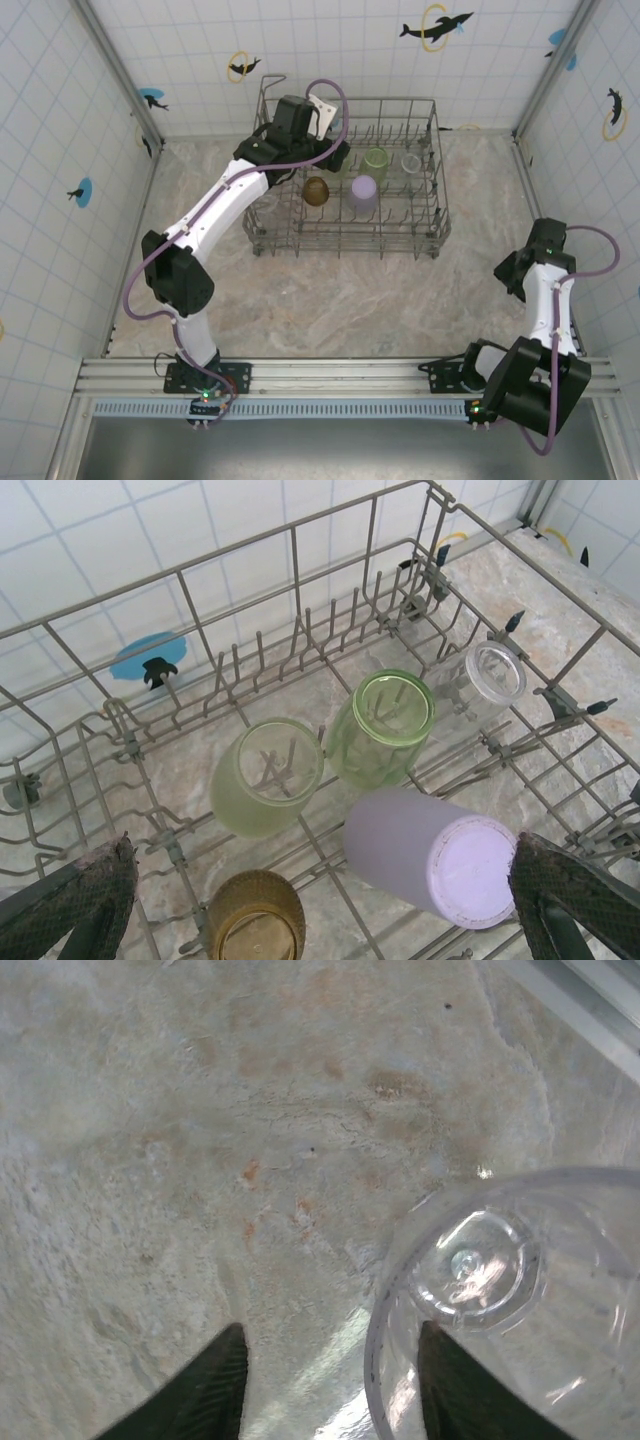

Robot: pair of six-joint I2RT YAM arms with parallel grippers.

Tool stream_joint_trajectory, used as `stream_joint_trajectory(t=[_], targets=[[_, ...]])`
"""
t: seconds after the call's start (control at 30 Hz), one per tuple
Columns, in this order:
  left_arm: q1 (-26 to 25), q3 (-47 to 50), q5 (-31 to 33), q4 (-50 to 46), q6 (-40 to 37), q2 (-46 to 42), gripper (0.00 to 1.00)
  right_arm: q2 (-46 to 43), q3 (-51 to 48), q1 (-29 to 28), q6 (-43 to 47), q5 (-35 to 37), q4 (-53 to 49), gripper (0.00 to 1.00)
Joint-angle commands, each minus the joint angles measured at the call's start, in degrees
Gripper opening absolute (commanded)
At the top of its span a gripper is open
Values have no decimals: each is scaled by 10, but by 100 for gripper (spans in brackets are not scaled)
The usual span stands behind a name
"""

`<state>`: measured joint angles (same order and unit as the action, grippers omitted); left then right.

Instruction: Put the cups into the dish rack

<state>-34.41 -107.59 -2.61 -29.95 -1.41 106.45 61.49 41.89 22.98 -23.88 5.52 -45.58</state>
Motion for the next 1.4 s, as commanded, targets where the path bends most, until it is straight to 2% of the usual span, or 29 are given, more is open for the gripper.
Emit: stream_joint_trajectory(t=[0.0, 0.13, 0.2, 0.33, 0.53, 0.83, 1.0, 1.23, 1.37], targets=[[1, -17, -7, -9, 7, 5, 98, 9, -4, 4, 7, -8, 17, 37], [1, -14, -5, -7, 6, 4, 98, 19, -2, 4, 13, 1, 17, 21], [1, -14, -3, -8, 6, 5, 98, 26, -1, 5, 14, 1, 19, 18], [1, -11, 4, -7, 6, 5, 98, 37, -1, 5, 14, -6, 24, 1], [1, -14, 13, -11, 9, 11, 98, 52, 24, 6, 15, -21, 26, 0], [1, -18, 32, -18, 13, 15, 98, 84, 116, -5, 27, -17, 6, 0], [2, -54, 27, -33, 14, 32, 98, 93, 169, -17, 18, -24, 4, 0], [17, -86, 34, -38, 34, 41, 98, 136, 286, -53, 22, -13, -26, 0], [43, -88, 7, -23, 67, 39, 98, 162, 368, -77, 23, -16, -34, 0]])
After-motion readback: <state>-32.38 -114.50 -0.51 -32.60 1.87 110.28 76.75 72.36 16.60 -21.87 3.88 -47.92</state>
